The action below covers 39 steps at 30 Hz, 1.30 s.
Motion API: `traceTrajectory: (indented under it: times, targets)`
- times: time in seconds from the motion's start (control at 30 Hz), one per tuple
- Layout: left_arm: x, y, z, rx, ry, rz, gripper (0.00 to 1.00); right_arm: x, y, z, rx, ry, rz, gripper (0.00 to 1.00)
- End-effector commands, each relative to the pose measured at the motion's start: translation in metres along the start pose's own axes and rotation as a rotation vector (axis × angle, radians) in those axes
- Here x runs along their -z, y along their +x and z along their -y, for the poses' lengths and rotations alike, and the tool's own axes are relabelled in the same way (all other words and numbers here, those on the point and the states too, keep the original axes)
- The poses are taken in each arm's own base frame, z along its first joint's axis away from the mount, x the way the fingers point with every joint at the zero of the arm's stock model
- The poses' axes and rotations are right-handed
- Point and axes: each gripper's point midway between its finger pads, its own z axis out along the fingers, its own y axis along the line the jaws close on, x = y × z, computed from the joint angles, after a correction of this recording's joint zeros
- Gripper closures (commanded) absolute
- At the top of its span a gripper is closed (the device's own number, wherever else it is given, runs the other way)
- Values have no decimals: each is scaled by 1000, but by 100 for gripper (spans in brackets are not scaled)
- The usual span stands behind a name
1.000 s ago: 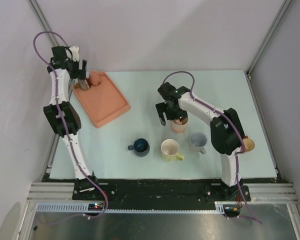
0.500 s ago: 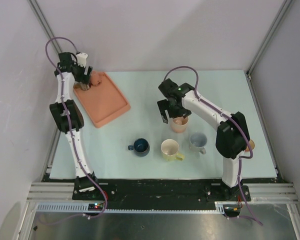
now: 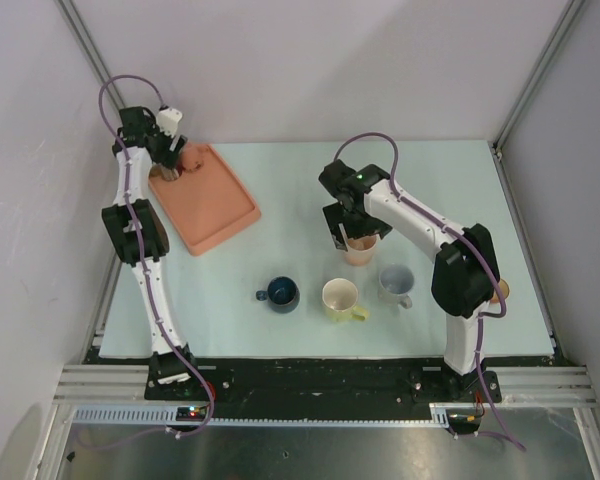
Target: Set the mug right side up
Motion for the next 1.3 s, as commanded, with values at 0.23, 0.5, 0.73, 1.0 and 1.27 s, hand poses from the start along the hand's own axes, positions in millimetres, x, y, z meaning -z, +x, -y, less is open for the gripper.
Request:
traceTrajectory:
  times: [0.23,0.5,0.73,1.0,1.27]
  targets:
    - [6,-26,13,-60,80,111,19,30,-11,23,-42,53,54,4]
    - [11,-13,19,-52,88,67,59,34,-8,27,-50,64,61,4]
    - [31,-9,26,-4,97,41,98,39,-6,31,-59,69,78,5]
    - [58,12,36,52,82,-39,100,46,-9,31,-67,45,119,4]
    - [92,3,84,180,201,-9,100,58,-22,18,-85,-30,194,4]
